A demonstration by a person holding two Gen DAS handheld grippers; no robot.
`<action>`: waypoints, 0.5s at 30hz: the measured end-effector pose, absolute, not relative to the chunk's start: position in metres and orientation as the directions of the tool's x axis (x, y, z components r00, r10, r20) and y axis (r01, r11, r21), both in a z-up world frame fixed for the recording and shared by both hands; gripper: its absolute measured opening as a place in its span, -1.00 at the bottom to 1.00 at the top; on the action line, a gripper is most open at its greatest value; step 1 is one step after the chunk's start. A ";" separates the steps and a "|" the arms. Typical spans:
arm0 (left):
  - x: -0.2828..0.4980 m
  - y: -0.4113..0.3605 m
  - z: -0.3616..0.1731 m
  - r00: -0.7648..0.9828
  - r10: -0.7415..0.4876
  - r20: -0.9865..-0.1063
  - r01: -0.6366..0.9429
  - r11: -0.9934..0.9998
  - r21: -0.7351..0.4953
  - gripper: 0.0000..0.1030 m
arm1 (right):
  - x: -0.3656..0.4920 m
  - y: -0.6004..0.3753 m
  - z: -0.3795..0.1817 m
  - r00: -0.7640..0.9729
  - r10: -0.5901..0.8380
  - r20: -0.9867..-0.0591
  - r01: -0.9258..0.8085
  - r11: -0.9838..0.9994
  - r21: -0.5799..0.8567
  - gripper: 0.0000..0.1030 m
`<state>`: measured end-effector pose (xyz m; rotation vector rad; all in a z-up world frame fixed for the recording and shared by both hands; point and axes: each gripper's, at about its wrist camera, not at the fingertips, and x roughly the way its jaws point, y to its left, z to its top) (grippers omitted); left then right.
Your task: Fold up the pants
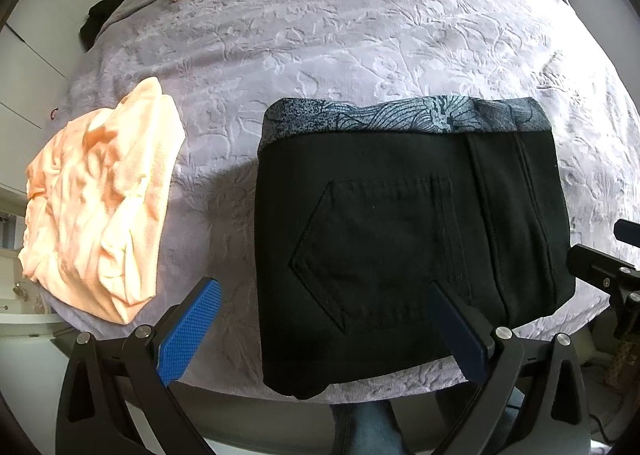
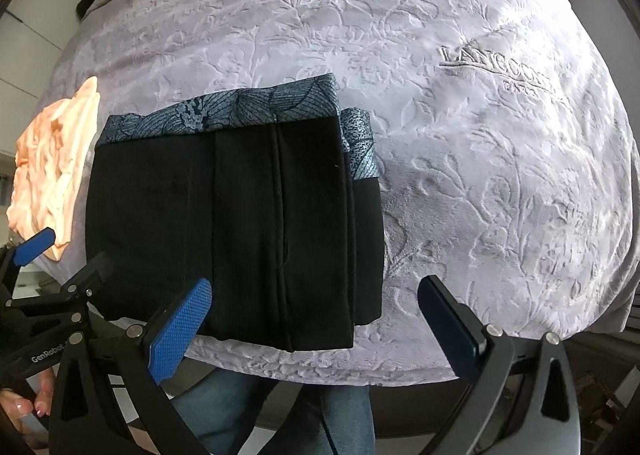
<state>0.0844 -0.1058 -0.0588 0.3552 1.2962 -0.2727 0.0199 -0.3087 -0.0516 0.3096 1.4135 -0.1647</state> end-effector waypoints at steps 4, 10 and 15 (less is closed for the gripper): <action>0.084 -0.105 -0.059 0.251 0.002 -0.968 0.392 0.914 0.103 1.00 | 0.020 -0.308 -0.052 0.154 0.066 -0.986 0.293 0.950 0.109 0.99; 0.083 -0.108 -0.060 0.248 0.005 -0.969 0.404 0.908 0.108 1.00 | 0.021 -0.308 -0.052 0.145 0.061 -0.988 0.292 0.951 0.101 0.99; 0.082 -0.110 -0.060 0.250 0.008 -0.968 0.411 0.904 0.114 1.00 | 0.021 -0.308 -0.052 0.145 0.058 -0.988 0.294 0.951 0.099 0.99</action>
